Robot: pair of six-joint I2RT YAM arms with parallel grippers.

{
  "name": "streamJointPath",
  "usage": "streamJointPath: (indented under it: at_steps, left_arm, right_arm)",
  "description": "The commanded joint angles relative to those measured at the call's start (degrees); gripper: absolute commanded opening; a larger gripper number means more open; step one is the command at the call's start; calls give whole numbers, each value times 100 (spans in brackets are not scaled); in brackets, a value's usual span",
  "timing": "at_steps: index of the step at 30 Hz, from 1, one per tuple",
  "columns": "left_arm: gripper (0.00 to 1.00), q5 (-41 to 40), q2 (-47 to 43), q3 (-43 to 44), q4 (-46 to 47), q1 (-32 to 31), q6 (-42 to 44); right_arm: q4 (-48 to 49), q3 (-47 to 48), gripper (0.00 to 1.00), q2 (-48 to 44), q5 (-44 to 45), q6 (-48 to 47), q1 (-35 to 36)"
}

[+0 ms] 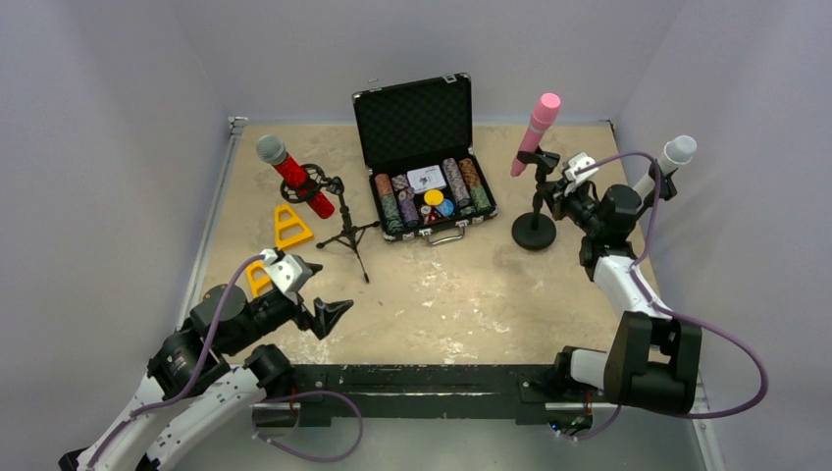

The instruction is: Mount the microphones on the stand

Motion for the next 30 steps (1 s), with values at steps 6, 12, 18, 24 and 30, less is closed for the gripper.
streamJointPath:
  at_steps: [6, 12, 18, 24, 30]
  left_arm:
    - [99, -66, -47, -55, 110, 12, 97]
    - [99, 22, -48, -31, 127, 5, -23]
    - [99, 230, -48, 35, 164, 18, -380]
    - [99, 372, -100, 45, 268, 13, -970]
    - [99, 395, -1, 80, 263, 8, -1213]
  right_arm:
    - [-246, 140, 24, -334, -151, 58, -313]
    - [-828, 126, 30, -672, -385, -106, -375]
    - [-1444, 5, 40, -1118, -412, -185, -501]
    - [-2351, -14, 46, -1447, -389, -332, -680]
    - [-2988, -131, 53, -1923, -270, -436, -758]
